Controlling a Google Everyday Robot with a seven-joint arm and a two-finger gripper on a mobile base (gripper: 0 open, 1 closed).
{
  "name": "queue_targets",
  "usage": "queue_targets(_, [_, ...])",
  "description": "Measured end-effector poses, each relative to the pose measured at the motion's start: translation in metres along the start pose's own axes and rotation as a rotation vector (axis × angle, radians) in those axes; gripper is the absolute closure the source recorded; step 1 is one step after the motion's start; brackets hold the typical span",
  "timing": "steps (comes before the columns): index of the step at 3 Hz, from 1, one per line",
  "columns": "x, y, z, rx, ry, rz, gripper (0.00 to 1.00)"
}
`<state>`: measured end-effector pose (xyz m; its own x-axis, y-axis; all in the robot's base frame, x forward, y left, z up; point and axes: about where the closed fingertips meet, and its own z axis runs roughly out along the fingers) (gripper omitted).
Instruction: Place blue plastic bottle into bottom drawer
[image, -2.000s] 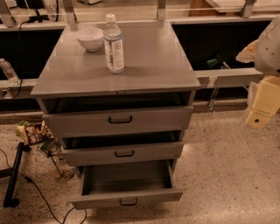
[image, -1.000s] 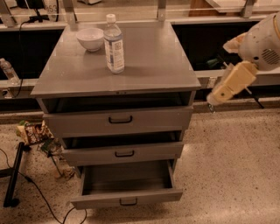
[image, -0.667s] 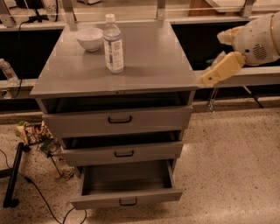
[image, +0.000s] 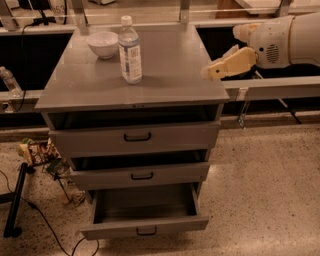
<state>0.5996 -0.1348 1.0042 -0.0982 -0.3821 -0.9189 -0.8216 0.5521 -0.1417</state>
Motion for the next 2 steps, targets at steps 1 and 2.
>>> queue_targets(1, [0.0, 0.0, 0.0, -0.001, 0.0, 0.0, 0.0])
queue_targets(2, [0.004, -0.004, 0.026, 0.001, -0.055, 0.018, 0.0])
